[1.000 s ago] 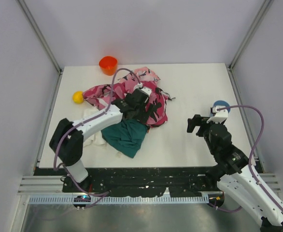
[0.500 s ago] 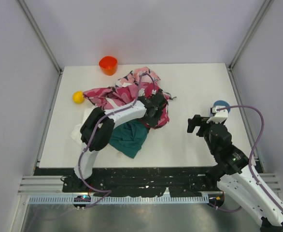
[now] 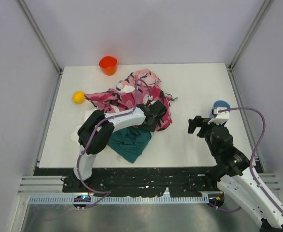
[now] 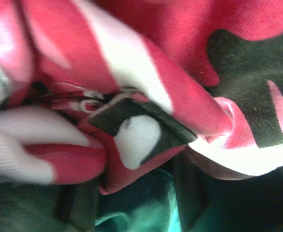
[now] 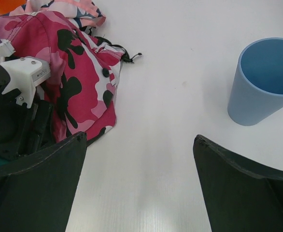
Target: Pick out a specific cloth from the pile
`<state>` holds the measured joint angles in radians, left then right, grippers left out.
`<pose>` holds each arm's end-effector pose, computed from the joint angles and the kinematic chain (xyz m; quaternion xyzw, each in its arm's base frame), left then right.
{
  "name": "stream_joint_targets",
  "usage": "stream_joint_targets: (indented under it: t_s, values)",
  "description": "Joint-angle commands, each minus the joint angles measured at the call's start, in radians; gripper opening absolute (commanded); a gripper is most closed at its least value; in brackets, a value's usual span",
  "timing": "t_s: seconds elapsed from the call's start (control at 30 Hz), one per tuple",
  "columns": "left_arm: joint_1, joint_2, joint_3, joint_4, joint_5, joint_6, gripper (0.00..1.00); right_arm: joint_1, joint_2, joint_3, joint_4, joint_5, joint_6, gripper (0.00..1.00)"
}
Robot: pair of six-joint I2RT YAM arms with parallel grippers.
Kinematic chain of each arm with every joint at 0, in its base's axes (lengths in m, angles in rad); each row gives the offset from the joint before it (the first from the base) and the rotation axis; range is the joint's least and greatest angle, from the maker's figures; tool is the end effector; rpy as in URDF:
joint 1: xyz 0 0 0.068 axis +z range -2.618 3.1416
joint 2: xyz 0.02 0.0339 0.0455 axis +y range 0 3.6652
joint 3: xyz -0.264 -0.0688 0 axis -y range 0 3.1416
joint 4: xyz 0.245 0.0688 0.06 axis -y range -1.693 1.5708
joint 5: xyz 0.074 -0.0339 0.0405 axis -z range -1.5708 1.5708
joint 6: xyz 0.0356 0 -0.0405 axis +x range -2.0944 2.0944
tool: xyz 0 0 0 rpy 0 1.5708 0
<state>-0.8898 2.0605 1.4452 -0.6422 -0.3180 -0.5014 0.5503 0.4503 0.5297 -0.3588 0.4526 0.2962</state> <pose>0.2681 -0.3132 0.1515 0.1640 0.9617 0.0213 0.2185 0.1136 0.0514 0.2784 0.0353 0.7892 0.0775 0.6083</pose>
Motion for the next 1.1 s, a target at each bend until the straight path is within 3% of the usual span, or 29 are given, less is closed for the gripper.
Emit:
stream_joint_targets:
  t_s: [0.0,0.07,0.17,0.33,0.47,0.73,1.07]
  values:
    - [-0.008,0.230,-0.005,-0.100,0.159,-0.114,0.41,0.003,-0.028,-0.002,0.043,0.024,-0.003,0.95]
    - [0.006,0.231,0.032,-0.138,0.134,-0.112,0.00,0.003,-0.035,-0.005,0.044,0.021,0.001,0.95]
    - [0.018,0.150,0.044,-0.162,0.094,-0.089,0.00,0.005,-0.036,-0.007,0.046,0.021,-0.002,0.95]
    - [0.035,-0.164,0.058,-0.140,-0.007,-0.020,0.00,0.004,-0.038,-0.010,0.049,0.012,-0.008,0.95]
    - [0.119,-0.382,0.105,-0.113,0.008,0.017,0.00,0.005,-0.041,-0.016,0.052,0.017,-0.012,0.95]
    - [0.357,-0.563,0.219,-0.137,0.037,0.075,0.00,0.005,-0.045,-0.022,0.057,0.026,-0.012,0.95]
    - [0.676,-0.712,0.077,-0.108,0.109,0.058,0.00,0.002,0.047,-0.007,0.081,-0.006,-0.019,0.95]
